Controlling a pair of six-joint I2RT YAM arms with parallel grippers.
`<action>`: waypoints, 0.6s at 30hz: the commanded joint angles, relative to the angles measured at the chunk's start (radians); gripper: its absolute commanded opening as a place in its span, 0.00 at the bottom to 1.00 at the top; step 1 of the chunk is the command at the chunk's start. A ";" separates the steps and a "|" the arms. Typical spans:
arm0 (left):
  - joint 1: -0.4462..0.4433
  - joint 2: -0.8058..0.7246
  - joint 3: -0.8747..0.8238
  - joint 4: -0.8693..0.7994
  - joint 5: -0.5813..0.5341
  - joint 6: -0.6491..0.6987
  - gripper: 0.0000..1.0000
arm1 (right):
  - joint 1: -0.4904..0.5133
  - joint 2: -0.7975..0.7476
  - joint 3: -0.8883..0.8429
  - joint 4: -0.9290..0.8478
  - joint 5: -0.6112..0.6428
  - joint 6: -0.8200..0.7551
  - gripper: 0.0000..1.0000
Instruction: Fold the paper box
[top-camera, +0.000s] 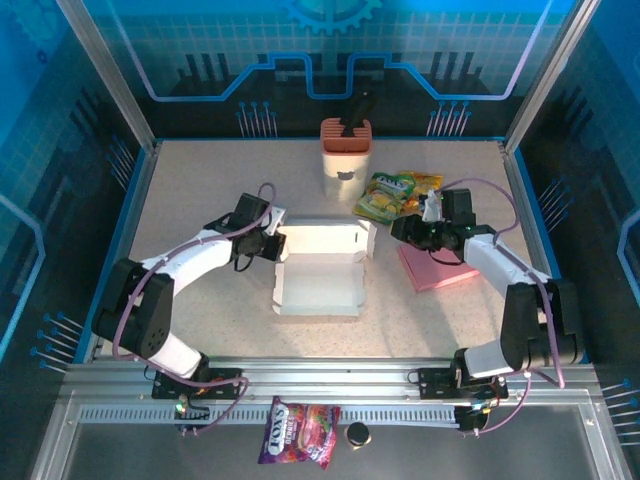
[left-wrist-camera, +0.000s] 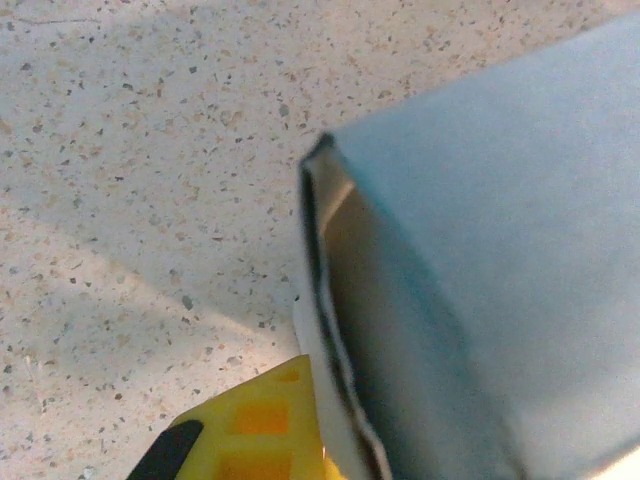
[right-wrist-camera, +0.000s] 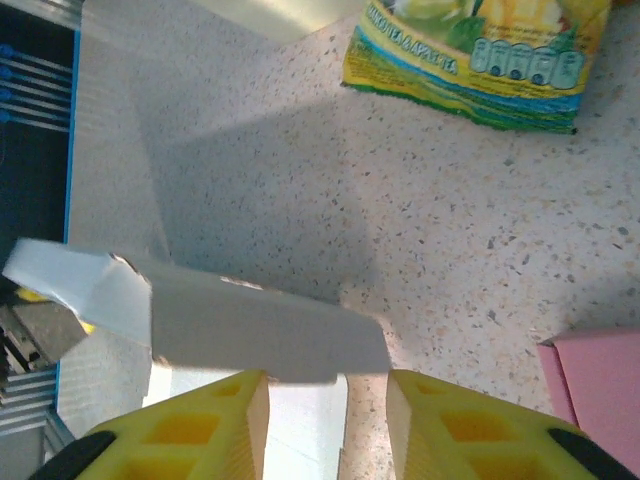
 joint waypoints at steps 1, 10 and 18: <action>0.059 0.005 0.048 -0.031 0.227 0.034 0.00 | -0.006 0.037 0.002 0.040 -0.148 -0.139 0.40; 0.136 0.114 0.154 -0.141 0.435 0.122 0.00 | -0.018 0.070 0.016 0.064 -0.191 -0.254 0.44; 0.139 0.152 0.187 -0.145 0.472 0.122 0.00 | -0.005 0.055 0.037 0.106 -0.284 -0.289 0.44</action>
